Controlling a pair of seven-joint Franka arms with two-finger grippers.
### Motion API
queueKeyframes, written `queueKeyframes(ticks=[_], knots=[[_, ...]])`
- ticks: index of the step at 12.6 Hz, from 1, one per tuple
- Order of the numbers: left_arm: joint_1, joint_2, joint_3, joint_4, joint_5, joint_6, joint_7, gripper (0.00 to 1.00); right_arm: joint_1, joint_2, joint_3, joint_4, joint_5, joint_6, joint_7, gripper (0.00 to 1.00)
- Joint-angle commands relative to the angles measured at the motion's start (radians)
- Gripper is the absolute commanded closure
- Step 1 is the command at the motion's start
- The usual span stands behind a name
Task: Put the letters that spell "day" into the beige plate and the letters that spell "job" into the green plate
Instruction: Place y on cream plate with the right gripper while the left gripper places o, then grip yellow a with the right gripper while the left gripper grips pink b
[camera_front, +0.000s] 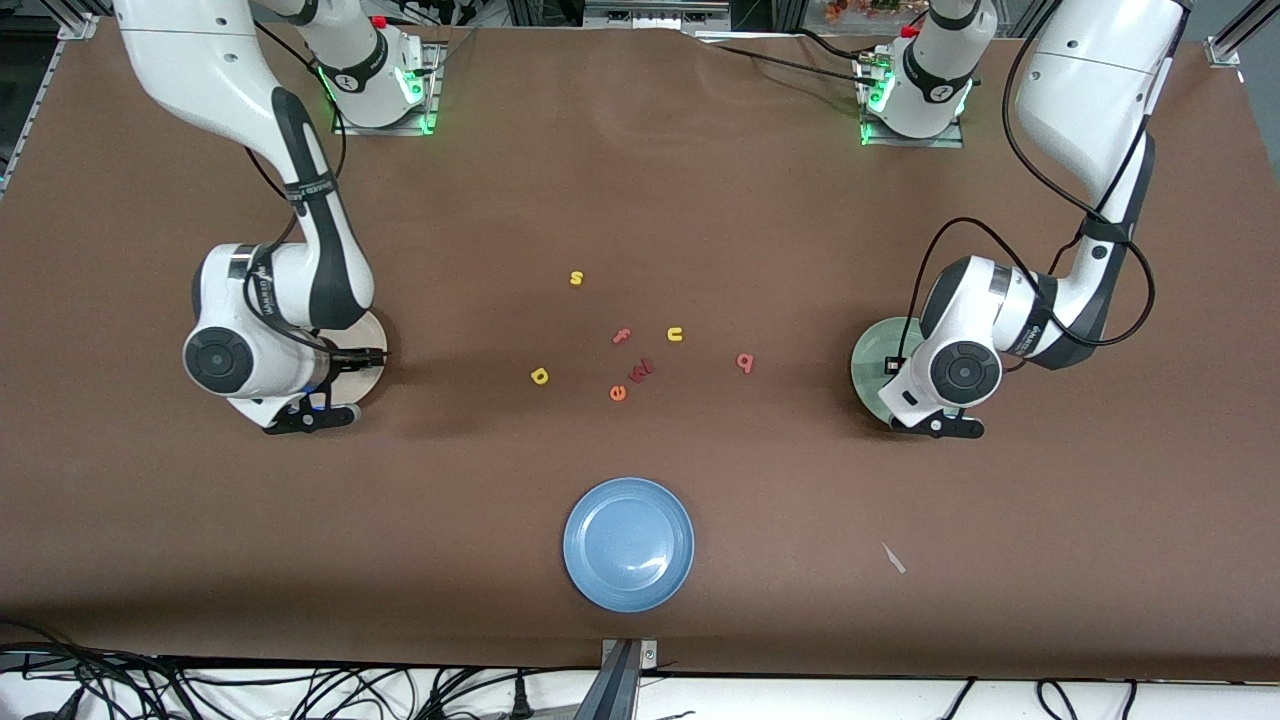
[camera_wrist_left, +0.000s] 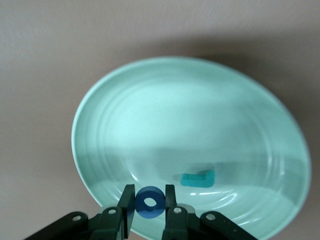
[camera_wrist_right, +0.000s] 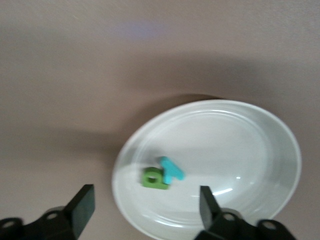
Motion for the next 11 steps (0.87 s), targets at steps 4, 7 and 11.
queueKeyframes(ticks=[4, 7, 11], knots=[[0.071, -0.013, -0.019, -0.060, -0.027, 0.005, 0.075, 0.25, 0.060, 0.016, 0.132, 0.059, 0.066, 0.090, 0.633, 0.00], [0.069, -0.052, -0.051, -0.050, -0.094, -0.006, 0.138, 0.00, 0.077, 0.045, 0.192, 0.097, 0.103, 0.152, 0.819, 0.00], [0.063, -0.092, -0.122, -0.010, -0.229, -0.009, 0.119, 0.00, 0.145, 0.093, 0.209, 0.095, 0.179, 0.335, 0.996, 0.00]])
